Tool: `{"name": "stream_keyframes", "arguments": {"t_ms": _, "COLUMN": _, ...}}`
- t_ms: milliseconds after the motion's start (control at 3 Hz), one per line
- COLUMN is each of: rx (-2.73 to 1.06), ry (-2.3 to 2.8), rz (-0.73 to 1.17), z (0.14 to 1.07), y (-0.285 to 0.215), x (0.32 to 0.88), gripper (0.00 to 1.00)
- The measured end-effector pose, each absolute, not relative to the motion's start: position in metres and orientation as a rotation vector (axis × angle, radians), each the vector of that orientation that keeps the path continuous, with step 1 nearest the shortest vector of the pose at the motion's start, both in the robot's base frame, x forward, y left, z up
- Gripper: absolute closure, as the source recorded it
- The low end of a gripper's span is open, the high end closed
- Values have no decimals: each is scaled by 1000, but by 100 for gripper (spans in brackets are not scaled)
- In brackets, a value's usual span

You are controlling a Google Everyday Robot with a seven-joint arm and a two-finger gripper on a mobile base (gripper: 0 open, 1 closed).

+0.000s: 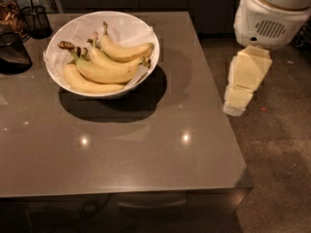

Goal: Pick banana from white bowl

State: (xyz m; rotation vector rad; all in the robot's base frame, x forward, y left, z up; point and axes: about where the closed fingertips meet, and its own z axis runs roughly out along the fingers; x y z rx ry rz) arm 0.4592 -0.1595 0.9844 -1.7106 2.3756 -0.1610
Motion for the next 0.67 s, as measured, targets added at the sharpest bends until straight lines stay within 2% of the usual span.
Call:
{"name": "stream_keyframes", "arguments": {"t_ms": 333, "rx": -1702, "ry": 2373, "rz": -201, "z": 995, "y": -111, "x": 485, "gripper": 0}}
{"name": "stream_keyframes", "arguments": {"t_ms": 667, "rx": -1686, "ry": 2333, "rz": -204, "z": 999, "y": -99, "x": 493, "gripper": 0}}
